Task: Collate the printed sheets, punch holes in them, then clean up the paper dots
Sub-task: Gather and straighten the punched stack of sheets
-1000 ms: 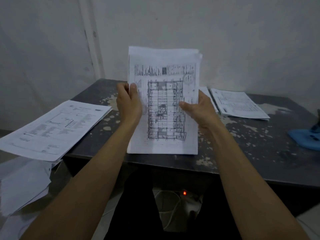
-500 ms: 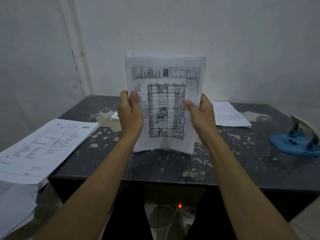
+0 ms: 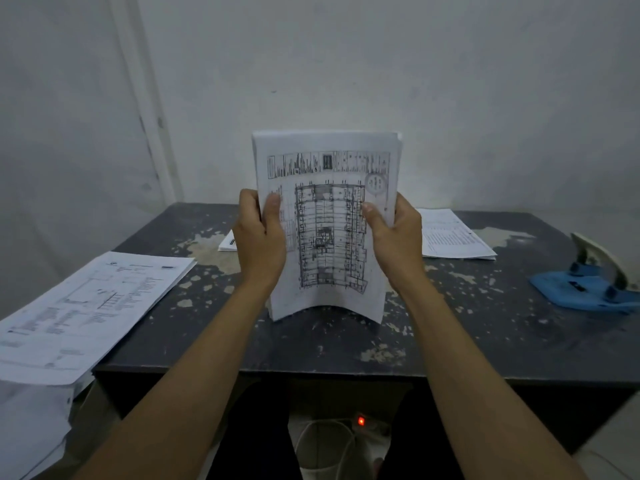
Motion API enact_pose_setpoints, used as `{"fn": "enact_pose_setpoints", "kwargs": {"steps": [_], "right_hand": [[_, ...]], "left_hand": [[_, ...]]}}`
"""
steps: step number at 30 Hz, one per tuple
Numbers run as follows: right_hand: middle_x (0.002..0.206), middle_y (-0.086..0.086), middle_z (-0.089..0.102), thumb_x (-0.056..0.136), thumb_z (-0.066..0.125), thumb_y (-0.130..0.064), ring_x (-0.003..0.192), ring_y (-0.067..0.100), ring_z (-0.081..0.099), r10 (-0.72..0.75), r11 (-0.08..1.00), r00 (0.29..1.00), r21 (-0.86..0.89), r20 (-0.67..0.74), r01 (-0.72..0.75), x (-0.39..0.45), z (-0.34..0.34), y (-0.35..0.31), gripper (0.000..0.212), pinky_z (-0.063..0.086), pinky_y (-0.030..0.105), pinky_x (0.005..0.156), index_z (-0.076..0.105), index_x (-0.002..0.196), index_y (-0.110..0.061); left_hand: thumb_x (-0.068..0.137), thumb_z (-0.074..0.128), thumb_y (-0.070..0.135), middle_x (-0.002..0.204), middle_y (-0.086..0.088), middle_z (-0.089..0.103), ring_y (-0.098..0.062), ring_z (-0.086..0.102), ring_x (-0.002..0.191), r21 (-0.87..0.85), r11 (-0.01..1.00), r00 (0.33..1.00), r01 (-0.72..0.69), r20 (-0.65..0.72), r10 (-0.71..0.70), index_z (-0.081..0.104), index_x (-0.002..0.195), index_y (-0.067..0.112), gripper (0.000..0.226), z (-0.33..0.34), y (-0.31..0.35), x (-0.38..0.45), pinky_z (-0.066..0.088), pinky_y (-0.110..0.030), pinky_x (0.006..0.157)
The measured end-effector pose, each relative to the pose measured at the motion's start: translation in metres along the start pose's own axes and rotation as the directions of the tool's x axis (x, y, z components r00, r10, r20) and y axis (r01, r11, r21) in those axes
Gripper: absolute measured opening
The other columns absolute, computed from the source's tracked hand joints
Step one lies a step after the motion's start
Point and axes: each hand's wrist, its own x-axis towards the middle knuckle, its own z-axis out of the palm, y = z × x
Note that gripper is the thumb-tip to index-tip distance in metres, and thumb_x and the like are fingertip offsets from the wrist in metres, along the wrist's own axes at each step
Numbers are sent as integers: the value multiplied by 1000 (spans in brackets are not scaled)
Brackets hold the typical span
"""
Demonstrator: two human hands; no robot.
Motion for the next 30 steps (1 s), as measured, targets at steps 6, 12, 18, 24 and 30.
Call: {"fn": "enact_pose_setpoints", "kwargs": {"steps": [6,12,18,24,30], "right_hand": [[90,-16,63,93,65,-21,78,-15,60,-98,995,989,-11,-108,98,2,3,-19,13,46,3,57,60,105,-20],[99,-11,71,88,73,-28,88,3,69,50,992,998,115,-48,-44,-5,-14,2,23,55,16,66,63,108,-25],[93,-12,69,93,65,-24,80,-5,65,-16,998,997,60,-73,20,5,-7,-11,9,50,8,61,63,101,-28],[98,-13,67,96,61,-24,85,-6,64,56,998,998,41,-42,-54,-9,-7,13,16,53,9,68,63,112,-20],[92,-14,69,92,67,-26,81,-5,66,32,998,999,58,-44,-29,0,-9,4,11,52,10,63,61,96,-34]], "left_hand": [[101,52,39,68,15,63,-1,59,55,-71,997,997,-8,-77,3,50,108,21,19,7,26,7,42,-13,46],[101,53,36,82,-2,66,-18,63,70,-78,997,999,-5,42,8,57,99,12,24,2,15,2,55,-40,59],[104,47,34,80,16,60,7,58,68,-108,994,999,-24,-41,19,51,97,12,23,13,27,10,45,-10,55],[106,41,38,65,14,46,3,45,55,-62,996,997,61,46,-58,44,89,19,25,11,10,-13,34,-13,51],[104,43,44,73,31,56,10,52,63,-105,992,997,69,-25,-72,44,91,30,18,13,17,-5,42,-7,55]]}}
